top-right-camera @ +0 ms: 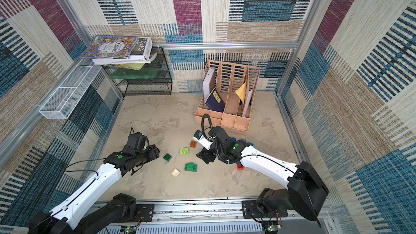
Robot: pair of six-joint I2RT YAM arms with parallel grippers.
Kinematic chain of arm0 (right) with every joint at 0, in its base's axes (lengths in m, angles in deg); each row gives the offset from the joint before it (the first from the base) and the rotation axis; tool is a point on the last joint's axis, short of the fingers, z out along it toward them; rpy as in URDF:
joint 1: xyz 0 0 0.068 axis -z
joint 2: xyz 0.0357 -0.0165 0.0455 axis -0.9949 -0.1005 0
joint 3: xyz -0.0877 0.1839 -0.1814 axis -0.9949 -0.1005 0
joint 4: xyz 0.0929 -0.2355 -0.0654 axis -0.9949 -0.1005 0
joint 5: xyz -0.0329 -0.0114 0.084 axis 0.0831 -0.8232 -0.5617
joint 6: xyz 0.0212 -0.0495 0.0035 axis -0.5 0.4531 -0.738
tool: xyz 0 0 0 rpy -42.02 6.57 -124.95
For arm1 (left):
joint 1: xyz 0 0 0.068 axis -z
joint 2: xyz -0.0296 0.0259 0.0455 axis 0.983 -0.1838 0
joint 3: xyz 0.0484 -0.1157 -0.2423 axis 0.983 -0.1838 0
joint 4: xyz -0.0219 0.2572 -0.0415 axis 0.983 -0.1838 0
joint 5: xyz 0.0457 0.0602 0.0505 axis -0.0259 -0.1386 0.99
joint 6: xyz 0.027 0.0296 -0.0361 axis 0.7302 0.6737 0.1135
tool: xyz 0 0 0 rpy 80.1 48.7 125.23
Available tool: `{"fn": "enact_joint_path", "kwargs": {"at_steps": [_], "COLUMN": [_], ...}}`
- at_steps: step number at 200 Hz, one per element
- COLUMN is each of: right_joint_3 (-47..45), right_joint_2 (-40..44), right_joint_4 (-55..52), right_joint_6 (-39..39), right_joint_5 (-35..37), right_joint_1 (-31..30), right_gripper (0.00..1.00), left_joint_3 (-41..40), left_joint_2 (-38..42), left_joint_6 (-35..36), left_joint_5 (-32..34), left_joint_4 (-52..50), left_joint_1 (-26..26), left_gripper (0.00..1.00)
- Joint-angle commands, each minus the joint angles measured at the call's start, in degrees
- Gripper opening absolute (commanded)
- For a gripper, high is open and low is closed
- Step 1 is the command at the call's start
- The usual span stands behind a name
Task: Assemble the number 1 with lego
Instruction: Pick up the lego brick from the center of the board.
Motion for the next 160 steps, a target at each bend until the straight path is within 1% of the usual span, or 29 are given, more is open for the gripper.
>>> {"fn": "enact_joint_path", "kwargs": {"at_steps": [1,14,33,51,81,119,160], "right_joint_3": [-1.83,-3.29,-5.43,-6.61,-6.98,-7.41,-7.1], "right_joint_2": [2.94,4.9,7.83,9.71,10.39,10.27,9.29], "right_joint_4": [6.36,7.17,8.15,8.03,7.24,8.01,8.6], "right_joint_6": [-10.7,-13.01,-14.15,-13.77,-12.29,-11.46,-11.13], "right_joint_5": [3.49,3.87,3.86,3.67,3.88,3.25,2.57], "right_joint_1": [3.18,5.62,8.55,10.54,11.64,12.1,12.71], "right_gripper": [0.82,0.82,0.82,0.82,0.82,0.82,0.82], "left_joint_3": [2.93,5.52,9.09,11.92,14.7,16.46,18.16], "left_joint_2": [-5.0,-8.08,-12.43,-16.49,-22.04,-26.79,-30.2], "left_joint_6": [2.98,5.84,10.95,15.44,20.72,24.78,26.33], "left_joint_5": [-6.1,-4.88,-2.61,-1.18,0.23,1.03,2.44], "left_joint_4": [-0.49,-1.91,-4.69,-7.32,-10.34,-11.33,-11.37], "left_joint_1": [1.06,2.38,3.97,5.26,7.0,8.94,9.66], "left_gripper": [0.7,0.71,0.73,0.74,0.74,0.74,0.66]}}
